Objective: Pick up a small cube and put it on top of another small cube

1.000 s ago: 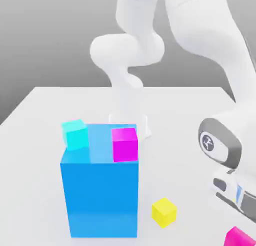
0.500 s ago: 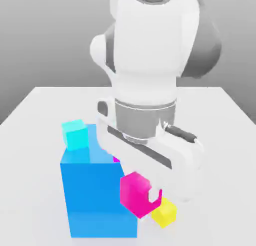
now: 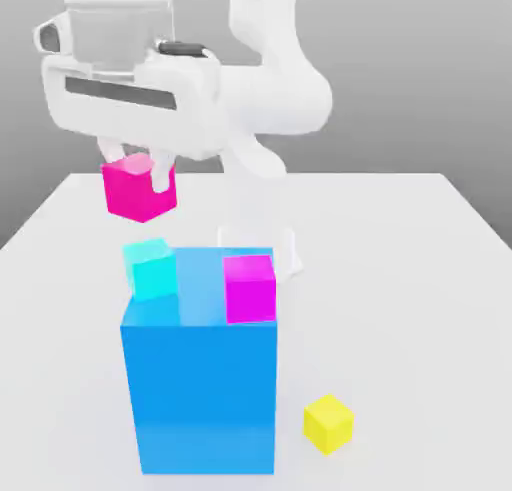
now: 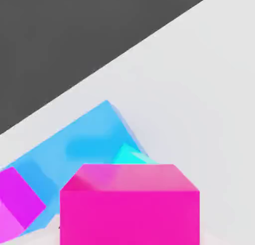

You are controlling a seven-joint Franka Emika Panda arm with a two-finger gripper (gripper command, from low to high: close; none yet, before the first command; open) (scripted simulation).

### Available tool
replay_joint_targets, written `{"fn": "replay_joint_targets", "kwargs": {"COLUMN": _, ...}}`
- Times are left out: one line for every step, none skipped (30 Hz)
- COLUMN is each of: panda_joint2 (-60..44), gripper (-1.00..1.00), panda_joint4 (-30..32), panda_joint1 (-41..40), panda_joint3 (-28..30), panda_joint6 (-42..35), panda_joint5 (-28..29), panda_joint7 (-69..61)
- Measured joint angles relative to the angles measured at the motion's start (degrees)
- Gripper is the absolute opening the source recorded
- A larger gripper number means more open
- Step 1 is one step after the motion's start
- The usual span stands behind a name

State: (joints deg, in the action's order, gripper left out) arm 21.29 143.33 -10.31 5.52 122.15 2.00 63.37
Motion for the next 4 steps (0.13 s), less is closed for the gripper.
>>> {"fn": "replay_joint_targets", "kwargs": {"panda_joint2": -0.58, "gripper": 1.0, "panda_joint4": 1.11, "panda_joint1": -0.05, "panda_joint3": 0.03, "panda_joint6": 1.69, "panda_joint5": -0.02, "panda_joint7": -0.12}}
{"fn": "replay_joint_targets", "kwargs": {"panda_joint2": -0.58, "gripper": 1.0, "panda_joint4": 1.11, "panda_joint1": -0.05, "panda_joint3": 0.03, "panda_joint6": 1.69, "panda_joint5": -0.03, "panda_joint7": -0.12}}
{"fn": "replay_joint_targets", "kwargs": {"panda_joint2": -0.58, "gripper": 1.0, "panda_joint4": 1.11, "panda_joint1": -0.05, "panda_joint3": 0.03, "panda_joint6": 1.69, "panda_joint5": -0.03, "panda_joint7": -0.12}}
{"fn": "replay_joint_targets", "kwargs": {"panda_joint2": -0.58, "gripper": 1.0, "panda_joint4": 1.11, "panda_joint1": -0.05, "panda_joint3": 0.03, "panda_joint6": 1.69, "panda_joint5": -0.03, "panda_joint7": -0.12}}
